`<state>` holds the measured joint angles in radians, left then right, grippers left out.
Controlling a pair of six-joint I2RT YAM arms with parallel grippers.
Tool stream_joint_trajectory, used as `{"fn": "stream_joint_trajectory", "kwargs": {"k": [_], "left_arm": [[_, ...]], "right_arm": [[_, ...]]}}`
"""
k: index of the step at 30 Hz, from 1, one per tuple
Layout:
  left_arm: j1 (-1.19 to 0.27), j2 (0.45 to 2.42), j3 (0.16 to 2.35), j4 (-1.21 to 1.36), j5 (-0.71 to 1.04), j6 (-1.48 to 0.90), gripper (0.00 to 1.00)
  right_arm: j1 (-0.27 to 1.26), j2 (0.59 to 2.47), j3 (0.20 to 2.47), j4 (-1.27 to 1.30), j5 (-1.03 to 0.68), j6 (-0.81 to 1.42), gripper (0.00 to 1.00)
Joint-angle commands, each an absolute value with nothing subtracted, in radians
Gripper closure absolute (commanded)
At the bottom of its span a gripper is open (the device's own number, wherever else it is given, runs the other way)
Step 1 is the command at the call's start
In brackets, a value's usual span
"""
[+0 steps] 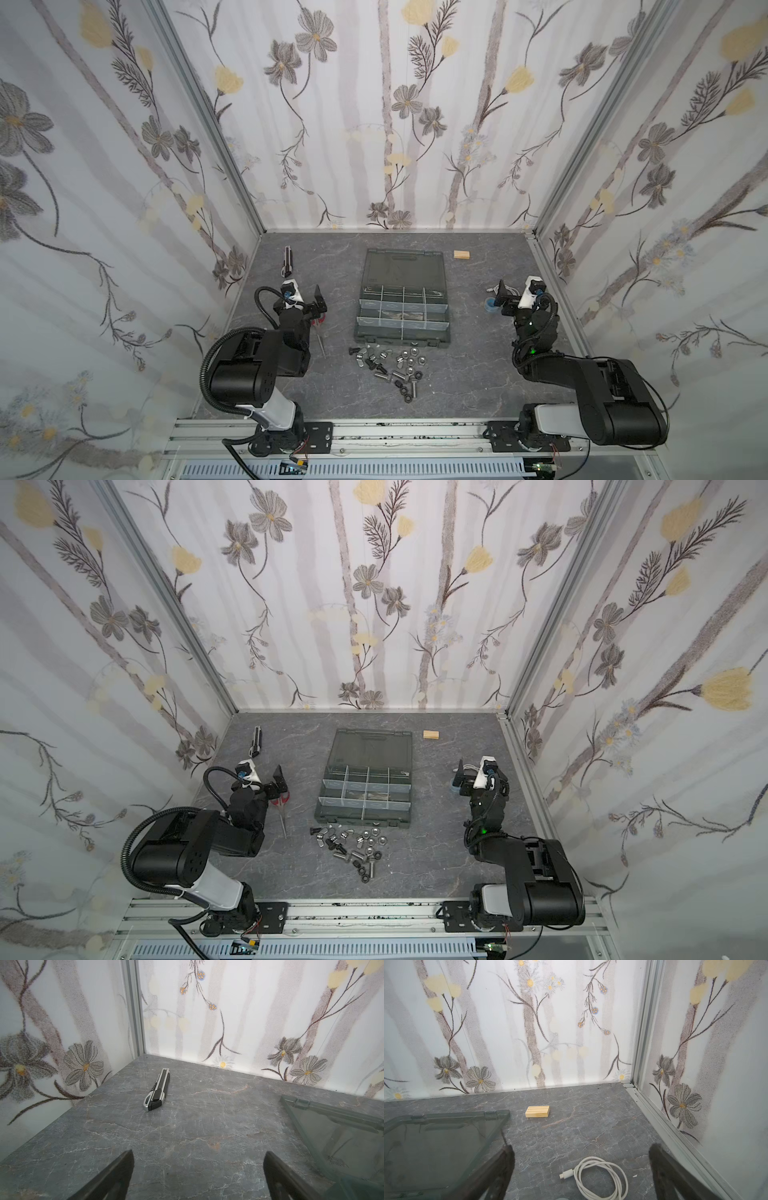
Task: Sort the screws and nuts into containers
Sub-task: 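Raise both arms from rest toward the organizer box and parts pile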
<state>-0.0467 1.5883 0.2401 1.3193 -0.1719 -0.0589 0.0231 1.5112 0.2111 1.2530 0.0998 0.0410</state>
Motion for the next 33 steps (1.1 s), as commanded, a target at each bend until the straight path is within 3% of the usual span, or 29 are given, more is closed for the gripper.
{"fn": "stream_joint_trajectory", "kwargs": {"k": [1,28,30,33], "left_arm": [[-0.046,1.583,0.239,1.336,-0.168,-0.063,0.00],[-0.056,1.561,0.241,1.325,-0.203,-0.053,0.00],[-0.087,1.427,0.262,1.177,-0.242,-0.029,0.00],[-0.114,1.217,0.408,0.734,-0.279,-0.115,0.00]], "right_arm": [[0.023,1.508,0.213,1.286,0.084,0.030,0.00],[0.009,1.489,0.204,1.295,0.075,0.050,0.00],[0.031,1.383,0.234,1.133,0.141,0.049,0.00],[0.042,1.234,0.424,0.606,0.162,0.179,0.00]]}}
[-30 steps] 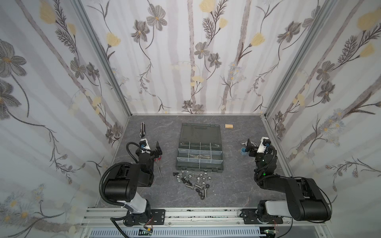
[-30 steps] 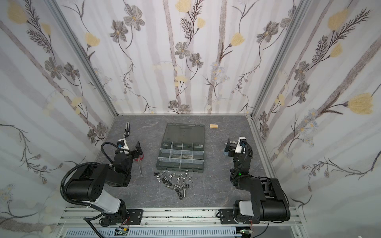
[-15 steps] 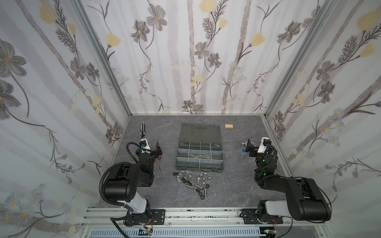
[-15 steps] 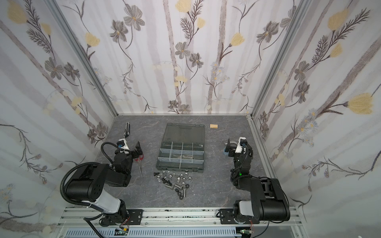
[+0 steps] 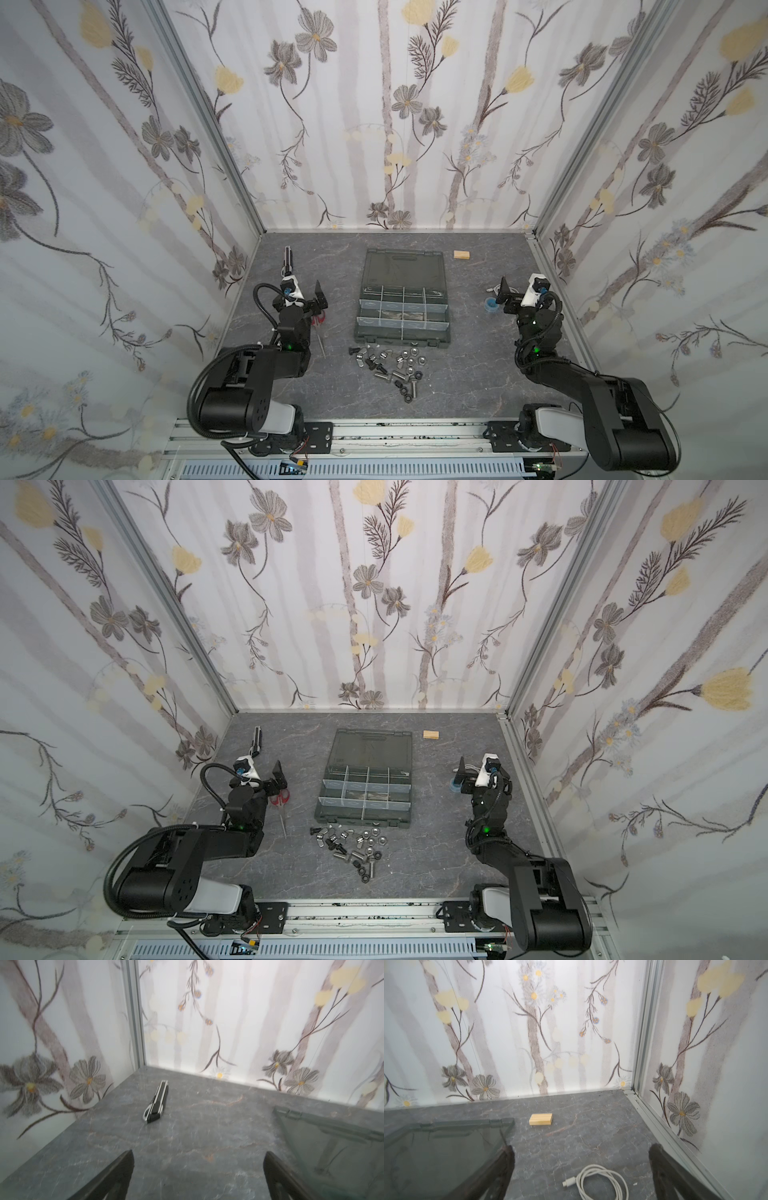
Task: Sort the screws and nuts into containers
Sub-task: 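Raise both arms from rest toward the organizer box and parts pile, then lower the left gripper onto a silver wing nut while the right gripper waits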
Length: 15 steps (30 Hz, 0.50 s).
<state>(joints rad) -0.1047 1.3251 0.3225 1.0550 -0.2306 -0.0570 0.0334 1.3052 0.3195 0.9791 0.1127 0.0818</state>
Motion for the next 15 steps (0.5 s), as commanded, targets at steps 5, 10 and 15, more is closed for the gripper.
{"fn": "stream_joint_trajectory", "kwargs": {"k": [5,10,15], "left_arm": [[-0.178,1.013,0.527,0.282,-0.136,-0.273,0.00],[-0.384,0.866,0.465,0.142,-0.074,-0.343,0.02],[-0.588,0.816,0.410,0.023,-0.169,-0.502,0.12]], "right_arm": [[0.164,1.134,0.557,0.219,0.091,0.317,0.00],[0.352,1.094,0.552,0.073,0.046,0.398,0.00],[0.512,1.062,0.482,0.044,0.027,0.522,0.00]]}}
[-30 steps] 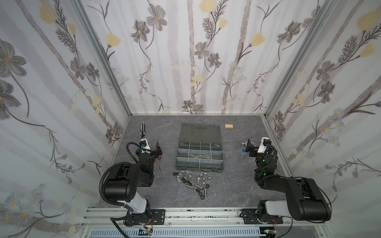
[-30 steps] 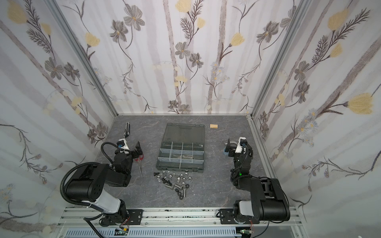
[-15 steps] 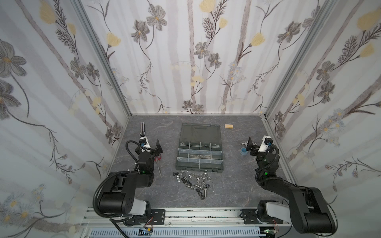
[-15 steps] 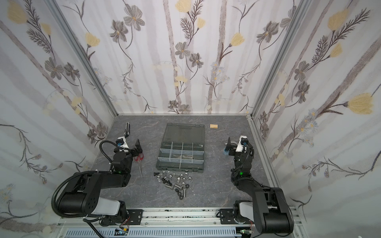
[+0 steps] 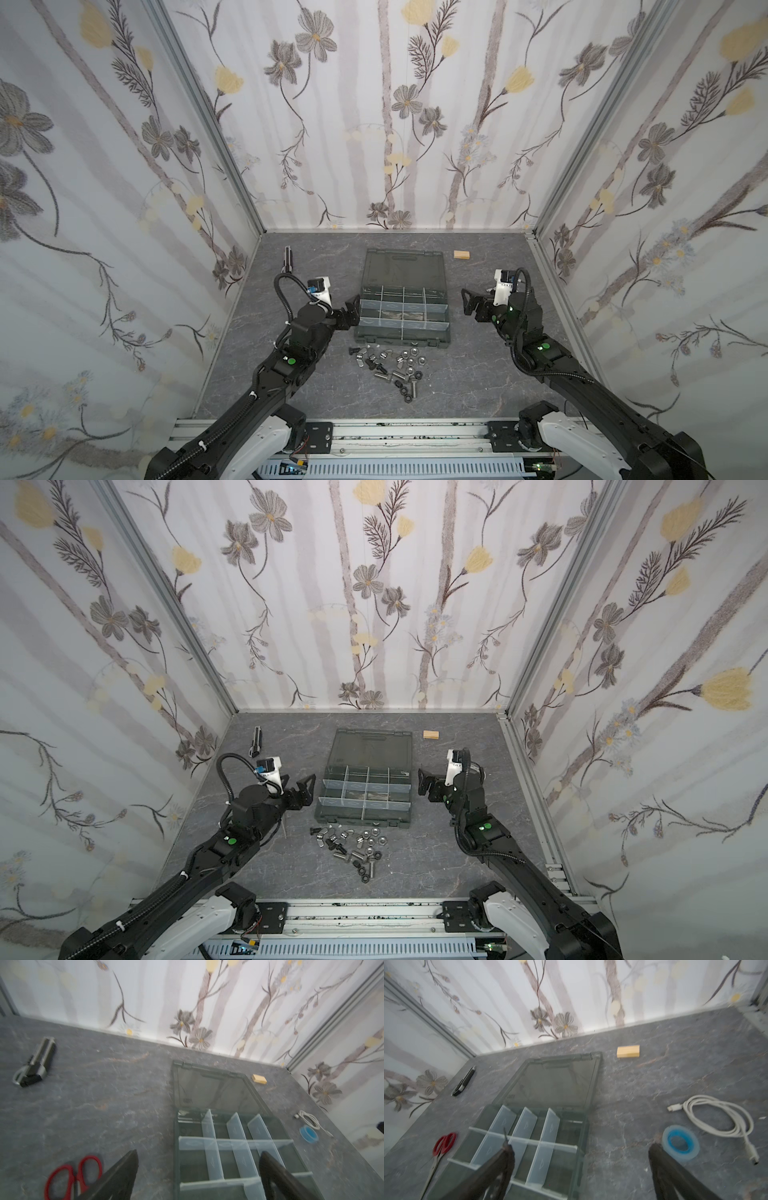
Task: Sort the screws and nuts into containers
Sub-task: 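Lower the left gripper onto a silver wing nut while the right gripper waits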
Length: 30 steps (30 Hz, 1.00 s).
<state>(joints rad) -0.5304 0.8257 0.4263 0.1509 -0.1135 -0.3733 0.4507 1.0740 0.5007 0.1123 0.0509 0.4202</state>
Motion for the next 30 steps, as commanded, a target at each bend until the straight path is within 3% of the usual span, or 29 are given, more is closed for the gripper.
{"fn": "stream_joint_trajectory", "kwargs": {"k": [1,9,14,18,30], "left_arm": [[-0.627,0.821,0.401,0.006,-0.179,-0.529,0.14],[-0.833,0.935,0.395,-0.156,-0.309,-0.706,0.28],[-0.856,0.952,0.377,-0.183,-0.332,-0.755,0.46],[-0.857,0.992,0.375,-0.181,-0.304,-0.746,0.54],[-0.872,1.111,0.402,-0.176,-0.258,-0.713,0.57]], "right_arm": [[0.551,1.057,0.474,0.030,0.041,0.538,0.00],[0.690,1.026,0.444,-0.046,0.091,0.626,0.00],[0.705,1.001,0.436,-0.067,0.100,0.649,0.00],[0.706,0.994,0.423,-0.064,0.103,0.658,0.00],[0.706,0.995,0.414,-0.067,0.103,0.677,0.00]]}}
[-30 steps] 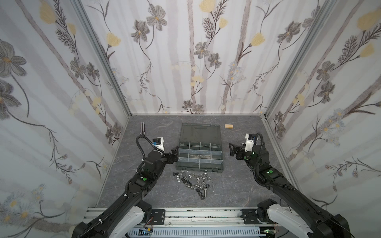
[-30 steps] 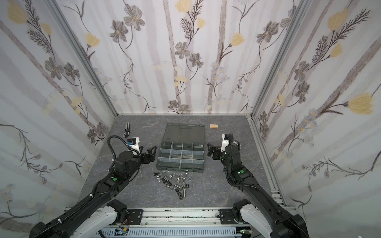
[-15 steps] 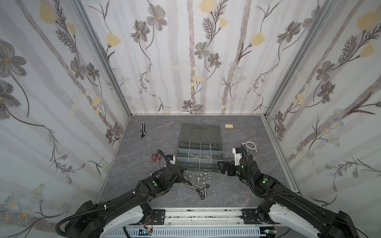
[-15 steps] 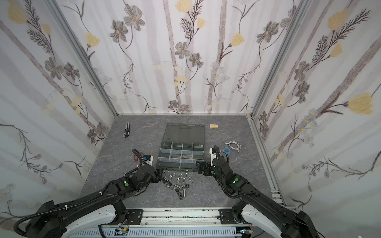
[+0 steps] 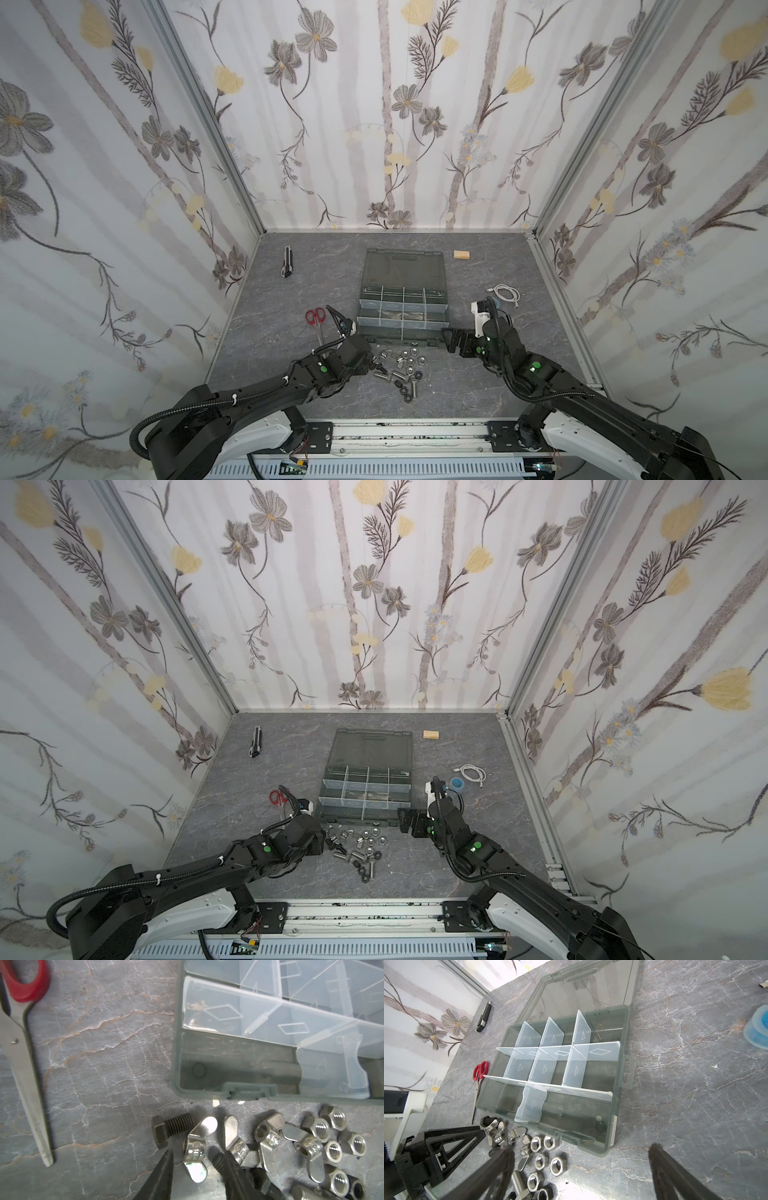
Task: Sort the screws and nuts into containers
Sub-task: 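Lower the left gripper onto a silver wing nut while the right gripper waits, then grasp the wing nut with the left gripper and lift it over the box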
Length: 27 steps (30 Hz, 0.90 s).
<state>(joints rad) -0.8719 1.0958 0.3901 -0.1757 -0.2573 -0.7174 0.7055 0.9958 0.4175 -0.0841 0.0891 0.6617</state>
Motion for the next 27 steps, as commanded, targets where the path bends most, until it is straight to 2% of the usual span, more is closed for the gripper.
{"fn": "stream_joint_trajectory", "kwargs": {"k": [1,15,27], "left_arm": [[-0.872,1.120,0.405,-0.176,-0.258,-0.713,0.57],[-0.874,1.239,0.447,-0.178,-0.270,-0.692,0.58],[-0.879,1.283,0.438,-0.177,-0.294,-0.681,0.72]], "right_arm": [[0.706,0.997,0.414,-0.066,0.103,0.678,0.00],[0.706,0.997,0.409,-0.069,0.104,0.682,0.00],[0.706,0.992,0.399,-0.071,0.118,0.694,0.00]]}}
